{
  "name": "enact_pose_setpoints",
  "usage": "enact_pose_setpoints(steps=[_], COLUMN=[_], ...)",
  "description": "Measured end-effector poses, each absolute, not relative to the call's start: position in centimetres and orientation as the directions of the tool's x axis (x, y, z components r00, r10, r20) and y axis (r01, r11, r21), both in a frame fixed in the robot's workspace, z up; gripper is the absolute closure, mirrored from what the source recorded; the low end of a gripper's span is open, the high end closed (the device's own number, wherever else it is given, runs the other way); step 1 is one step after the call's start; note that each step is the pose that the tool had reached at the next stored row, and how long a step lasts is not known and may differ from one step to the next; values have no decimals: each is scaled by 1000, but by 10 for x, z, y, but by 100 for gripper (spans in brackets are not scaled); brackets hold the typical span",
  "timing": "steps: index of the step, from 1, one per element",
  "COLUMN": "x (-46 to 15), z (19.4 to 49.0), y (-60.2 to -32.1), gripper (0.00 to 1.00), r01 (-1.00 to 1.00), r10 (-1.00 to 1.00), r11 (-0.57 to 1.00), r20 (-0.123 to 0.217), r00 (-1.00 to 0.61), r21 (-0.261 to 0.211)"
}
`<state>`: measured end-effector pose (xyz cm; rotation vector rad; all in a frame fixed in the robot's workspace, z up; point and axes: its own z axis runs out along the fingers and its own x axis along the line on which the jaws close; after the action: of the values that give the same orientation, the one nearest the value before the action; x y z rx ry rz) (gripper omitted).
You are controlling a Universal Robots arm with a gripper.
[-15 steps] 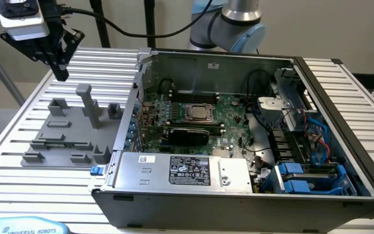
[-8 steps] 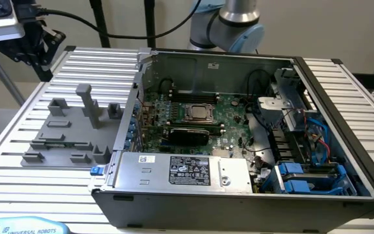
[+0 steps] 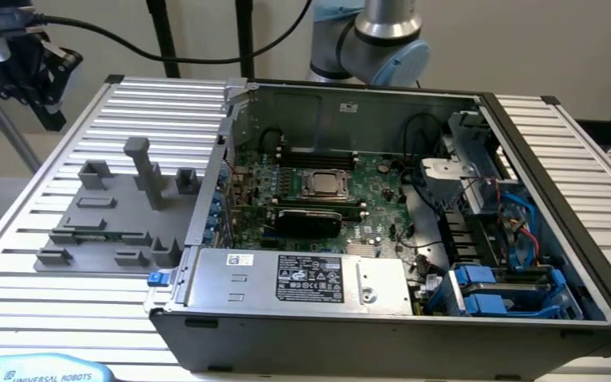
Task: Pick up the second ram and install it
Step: 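Reach for the second ram, then pick up the second ram and move it above second insertion slot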
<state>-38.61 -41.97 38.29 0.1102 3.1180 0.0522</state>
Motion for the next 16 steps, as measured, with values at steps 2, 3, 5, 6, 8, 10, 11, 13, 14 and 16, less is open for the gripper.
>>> enact_pose_setpoints(steps=[2,3,5,6,8,10,11,13,14,16], x=[-388,-388,-388,-388,-388,-388,-388,-388,-388,-388], z=[382,382,382,382,382,382,382,382,382,382], y=[-418,-418,-417,-417,-417,-417,-417,-417,-417,-417], gripper=[89,89,89,89,89,89,89,89,89,89], r01=[70,70,70,70,70,70,70,70,70,70], r10=[71,71,71,71,71,71,71,71,71,71], r11=[996,996,996,996,996,996,996,996,996,996], r20=[-19,-19,-18,-18,-18,-18,-18,-18,-18,-18], r00=[-997,-997,-997,-997,-997,-997,-997,-997,-997,-997], r21=[46,52,54,54,54,54,54,54,54,54])
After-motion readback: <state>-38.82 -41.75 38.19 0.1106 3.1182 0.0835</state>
